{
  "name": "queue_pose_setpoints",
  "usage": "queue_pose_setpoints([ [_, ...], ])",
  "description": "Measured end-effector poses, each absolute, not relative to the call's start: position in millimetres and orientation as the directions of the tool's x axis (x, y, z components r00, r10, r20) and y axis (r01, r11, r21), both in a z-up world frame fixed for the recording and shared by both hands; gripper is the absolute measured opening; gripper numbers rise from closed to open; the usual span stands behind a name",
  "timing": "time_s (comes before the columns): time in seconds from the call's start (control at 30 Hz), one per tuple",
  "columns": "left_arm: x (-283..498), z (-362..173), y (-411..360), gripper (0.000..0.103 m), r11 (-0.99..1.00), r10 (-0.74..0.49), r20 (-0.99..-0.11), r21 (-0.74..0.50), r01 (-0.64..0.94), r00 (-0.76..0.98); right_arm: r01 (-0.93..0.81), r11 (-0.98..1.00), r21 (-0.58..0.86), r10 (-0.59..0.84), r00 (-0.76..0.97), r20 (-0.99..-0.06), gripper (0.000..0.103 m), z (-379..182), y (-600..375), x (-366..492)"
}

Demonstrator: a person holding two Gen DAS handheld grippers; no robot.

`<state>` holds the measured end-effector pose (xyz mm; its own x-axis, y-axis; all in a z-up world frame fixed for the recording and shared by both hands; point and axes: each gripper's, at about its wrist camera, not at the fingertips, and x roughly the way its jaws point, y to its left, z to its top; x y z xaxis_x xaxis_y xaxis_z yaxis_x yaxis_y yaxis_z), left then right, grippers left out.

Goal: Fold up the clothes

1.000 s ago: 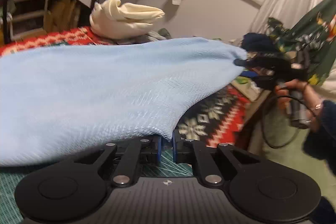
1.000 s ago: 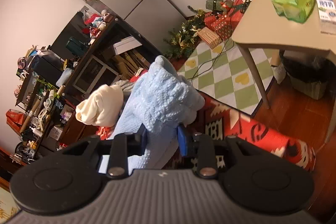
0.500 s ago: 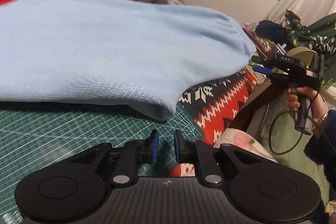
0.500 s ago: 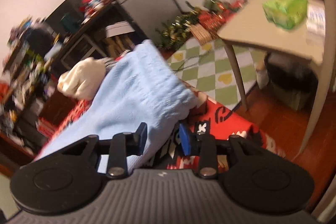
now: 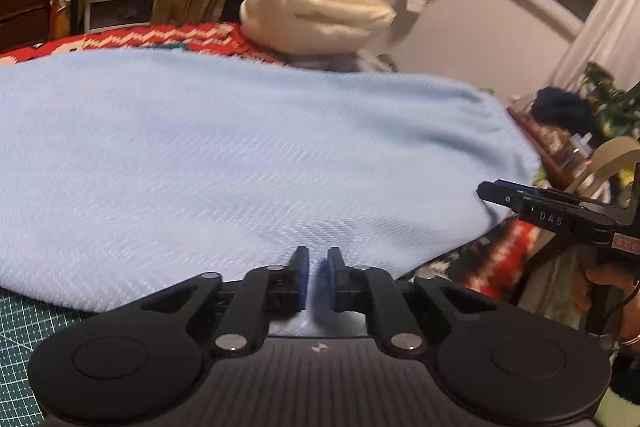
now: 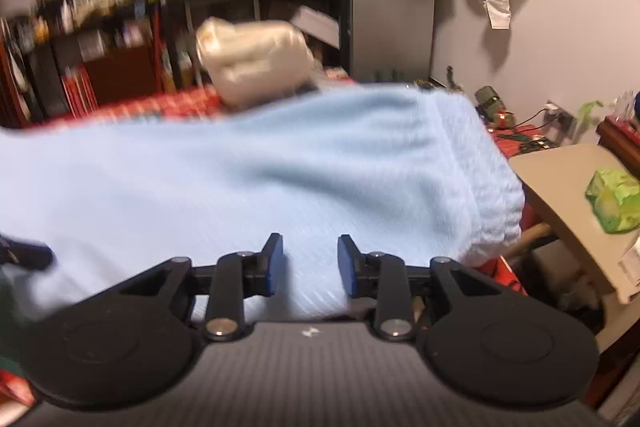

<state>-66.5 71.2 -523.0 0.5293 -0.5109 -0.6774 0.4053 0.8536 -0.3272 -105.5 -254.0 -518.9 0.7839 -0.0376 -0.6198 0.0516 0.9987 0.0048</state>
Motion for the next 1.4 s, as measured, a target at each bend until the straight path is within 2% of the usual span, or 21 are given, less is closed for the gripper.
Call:
queue_pose_setpoints([
  [0.2, -70, -529, 76, 0.008, 0.856, -0.499, -0.684, -0.293, 0.426, 0.532, 0.028, 0.999, -0.039, -0.047, 0.776, -0.629, 0.03, -535, -262, -119],
  [0.37, -70, -521, 75, 0.007, 0.866, -0.486, -0.685, -0.297, 0.402, 0.542, 0.038, 0.998, -0.047, -0.059, 0.772, -0.633, 0.031, -519, -256, -122],
  [0.53, -75, -513, 74, 0.011, 0.873, -0.478, -0.674, -0.298, 0.385, 0.563, -0.066, 0.996, 0.054, 0.085, 0.787, -0.611, 0.033, -501, -222, -119],
  [0.67, -71, -513, 76, 0.014, 0.887, -0.456, -0.688, -0.3, 0.351, 0.564, -0.165, 0.985, 0.058, 0.165, 0.766, -0.621, 0.033, -508, -180, -104],
  [0.77, -71, -516, 77, 0.014, 0.893, -0.442, -0.703, -0.282, 0.351, 0.558, -0.172, 0.985, 0.032, 0.152, 0.746, -0.648, 0.036, -521, -164, -95],
  [0.93, -74, -522, 72, 0.015, 0.905, -0.409, -0.718, -0.24, 0.351, 0.563, -0.192, 0.981, -0.028, 0.13, 0.758, -0.64, 0.036, -529, -164, -105],
  [1.13, -75, -517, 69, 0.015, 0.92, -0.377, -0.731, -0.222, 0.324, 0.569, -0.122, 0.993, 0.001, 0.092, 0.746, -0.66, 0.038, -523, -187, -118],
  [1.2, -77, -511, 69, 0.021, 0.923, -0.373, -0.732, -0.23, 0.309, 0.57, -0.1, 0.995, 0.021, 0.09, 0.749, -0.656, 0.044, -519, -195, -125],
  [1.23, -79, -506, 70, 0.032, 0.923, -0.374, -0.726, -0.232, 0.306, 0.577, -0.091, 0.995, 0.033, 0.09, 0.752, -0.653, 0.048, -516, -199, -129],
  [1.27, -83, -502, 69, 0.048, 0.925, -0.37, -0.719, -0.226, 0.306, 0.588, -0.081, 0.996, 0.043, 0.089, 0.757, -0.648, 0.057, -513, -202, -133],
  [1.3, -86, -497, 68, 0.054, 0.928, -0.36, -0.711, -0.209, 0.308, 0.604, -0.075, 0.996, 0.046, 0.087, 0.76, -0.644, 0.062, -509, -205, -135],
  [1.33, -91, -492, 67, 0.059, 0.932, -0.348, -0.703, -0.187, 0.31, 0.62, -0.071, 0.996, 0.046, 0.084, 0.763, -0.641, 0.07, -506, -208, -137],
  [1.4, -98, -485, 68, 0.061, 0.938, -0.326, -0.692, -0.151, 0.312, 0.644, -0.065, 0.997, 0.043, 0.078, 0.77, -0.634, 0.086, -500, -212, -141],
])
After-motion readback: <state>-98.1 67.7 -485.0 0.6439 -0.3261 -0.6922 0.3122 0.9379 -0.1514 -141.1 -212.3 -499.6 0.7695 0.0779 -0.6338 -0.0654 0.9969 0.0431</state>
